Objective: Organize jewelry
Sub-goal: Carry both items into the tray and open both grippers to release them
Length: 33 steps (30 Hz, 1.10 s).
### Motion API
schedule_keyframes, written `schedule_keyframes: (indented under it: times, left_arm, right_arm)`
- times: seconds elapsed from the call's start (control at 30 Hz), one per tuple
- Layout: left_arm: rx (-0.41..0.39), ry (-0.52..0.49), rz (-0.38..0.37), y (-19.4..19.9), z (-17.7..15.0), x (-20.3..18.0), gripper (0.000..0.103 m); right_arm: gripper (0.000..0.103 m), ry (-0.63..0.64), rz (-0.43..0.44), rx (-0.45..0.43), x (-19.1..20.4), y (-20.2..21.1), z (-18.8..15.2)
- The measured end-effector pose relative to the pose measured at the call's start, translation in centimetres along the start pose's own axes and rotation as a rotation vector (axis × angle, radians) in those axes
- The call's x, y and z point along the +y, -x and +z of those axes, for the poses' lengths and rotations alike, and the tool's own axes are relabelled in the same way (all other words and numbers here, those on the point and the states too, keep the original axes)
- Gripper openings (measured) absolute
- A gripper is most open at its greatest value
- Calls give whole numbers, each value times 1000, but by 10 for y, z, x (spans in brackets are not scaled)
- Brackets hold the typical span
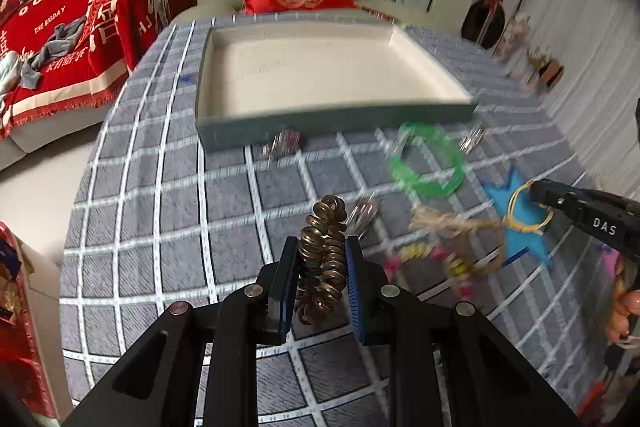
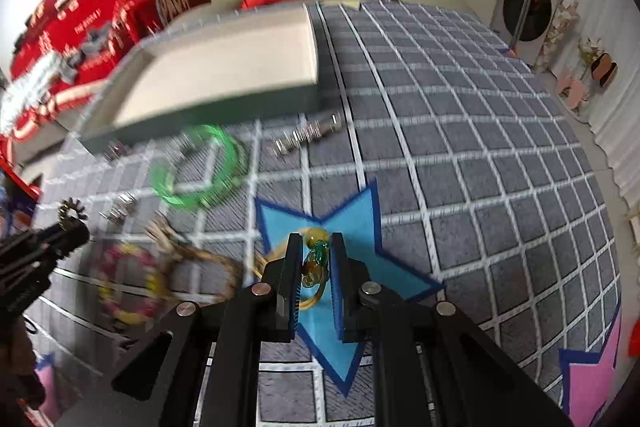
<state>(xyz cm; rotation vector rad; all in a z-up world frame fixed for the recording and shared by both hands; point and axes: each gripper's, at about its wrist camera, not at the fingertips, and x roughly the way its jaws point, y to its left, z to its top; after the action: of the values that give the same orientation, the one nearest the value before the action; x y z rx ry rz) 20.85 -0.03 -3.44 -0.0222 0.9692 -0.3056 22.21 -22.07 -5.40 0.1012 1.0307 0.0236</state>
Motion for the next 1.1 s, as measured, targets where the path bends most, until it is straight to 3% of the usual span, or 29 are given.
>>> schedule_keyframes:
  times: [0.17, 0.3, 0.4, 0.57, 0.8, 0.97, 1.1]
  left_arm:
    - [-62, 9, -31, 23, 37, -1, 37]
    - [-118, 8, -7, 30, 77, 1, 37]
    - [-145, 26, 4, 19, 106, 6, 37]
    - [-120, 36, 63, -28, 139, 14, 37]
    - [-58, 23, 114, -89, 154, 18, 37]
    - [-20, 41, 142, -114, 149, 20, 37]
    - [-25, 17, 194, -120, 146, 18, 38]
  right_arm:
    - [14, 5, 68, -56, 5, 26, 32]
    - [14, 2, 127, -90, 13, 29, 73]
    - [14, 11, 163, -93, 25, 21, 104]
    - [14, -26, 216, -72, 35, -12, 151]
    - [14, -53, 230, -36, 41, -69, 176]
    - [14, -68, 242, 3, 44, -106, 179]
    - [14, -47, 196, 24, 46, -124, 175]
